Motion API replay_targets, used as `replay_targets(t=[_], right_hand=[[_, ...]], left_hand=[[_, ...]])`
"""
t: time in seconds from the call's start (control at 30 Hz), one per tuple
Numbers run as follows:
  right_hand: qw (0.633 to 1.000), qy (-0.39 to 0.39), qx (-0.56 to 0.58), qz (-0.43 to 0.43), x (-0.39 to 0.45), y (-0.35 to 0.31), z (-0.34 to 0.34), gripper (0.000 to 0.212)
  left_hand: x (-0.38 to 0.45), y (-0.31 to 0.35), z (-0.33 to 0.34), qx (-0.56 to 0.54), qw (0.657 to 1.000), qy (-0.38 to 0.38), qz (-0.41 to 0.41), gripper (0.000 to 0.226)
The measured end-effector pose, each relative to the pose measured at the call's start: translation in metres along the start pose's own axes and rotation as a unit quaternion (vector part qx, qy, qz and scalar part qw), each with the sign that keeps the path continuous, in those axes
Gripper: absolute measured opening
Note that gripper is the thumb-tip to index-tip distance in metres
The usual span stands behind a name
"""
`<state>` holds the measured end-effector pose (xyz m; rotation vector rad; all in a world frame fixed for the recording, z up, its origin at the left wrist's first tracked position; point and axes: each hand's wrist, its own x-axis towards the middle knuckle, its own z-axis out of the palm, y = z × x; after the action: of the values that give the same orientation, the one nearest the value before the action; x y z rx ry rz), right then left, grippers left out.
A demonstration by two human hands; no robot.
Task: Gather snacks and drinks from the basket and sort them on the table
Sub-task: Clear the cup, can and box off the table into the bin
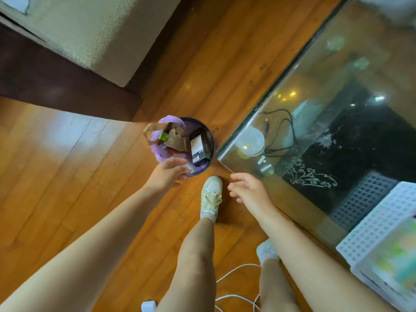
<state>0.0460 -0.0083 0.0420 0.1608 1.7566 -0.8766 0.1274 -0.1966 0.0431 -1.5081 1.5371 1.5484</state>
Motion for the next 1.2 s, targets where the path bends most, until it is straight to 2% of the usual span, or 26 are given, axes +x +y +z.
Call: replay_targets(t=[0.2, 0.5, 0.67, 0.77, 0.87, 0.97, 1.1, 1.2], right_hand=[[0.988, 0.070, 0.134, -0.029, -0.048, 0.031, -0.078, 0.021], [0.953, 0.193, 0.222, -0.065, -0.141, 0.141, -0.234, 0.023], [0.917, 0.269, 0.295, -0.022, -0.177, 0.230, -0.308, 0.020], [0.898, 0.328, 0.291, 0.028, -0.183, 0.281, -0.331, 0.019], [0.860, 0.419, 0.264, 0.126, -0.176, 0.322, -0.340, 0.036], [0.829, 0.435, 0.305, 0.174, -0.166, 0.349, -0.342, 0.055], [0.836, 0.387, 0.330, 0.204, -0.151, 0.368, -0.337, 0.084], [0.838, 0.377, 0.350, 0.185, -0.143, 0.376, -0.334, 0.086]], left_hand=[[-0.050, 0.026, 0.092, 0.045, 0.995, -0.053, 0.078, 0.018], [-0.132, 0.054, 0.301, 0.105, 0.970, -0.150, 0.158, 0.020], [-0.161, 0.054, 0.411, 0.159, 0.950, -0.211, 0.170, 0.020], [-0.167, 0.047, 0.462, 0.198, 0.944, -0.203, 0.167, 0.031], [-0.162, 0.040, 0.499, 0.207, 0.957, -0.163, 0.124, 0.066], [-0.151, 0.035, 0.523, 0.220, 0.961, -0.126, 0.108, 0.088], [-0.136, 0.027, 0.541, 0.205, 0.968, -0.111, 0.095, 0.094], [-0.133, 0.023, 0.549, 0.186, 0.970, -0.113, 0.109, 0.081]])
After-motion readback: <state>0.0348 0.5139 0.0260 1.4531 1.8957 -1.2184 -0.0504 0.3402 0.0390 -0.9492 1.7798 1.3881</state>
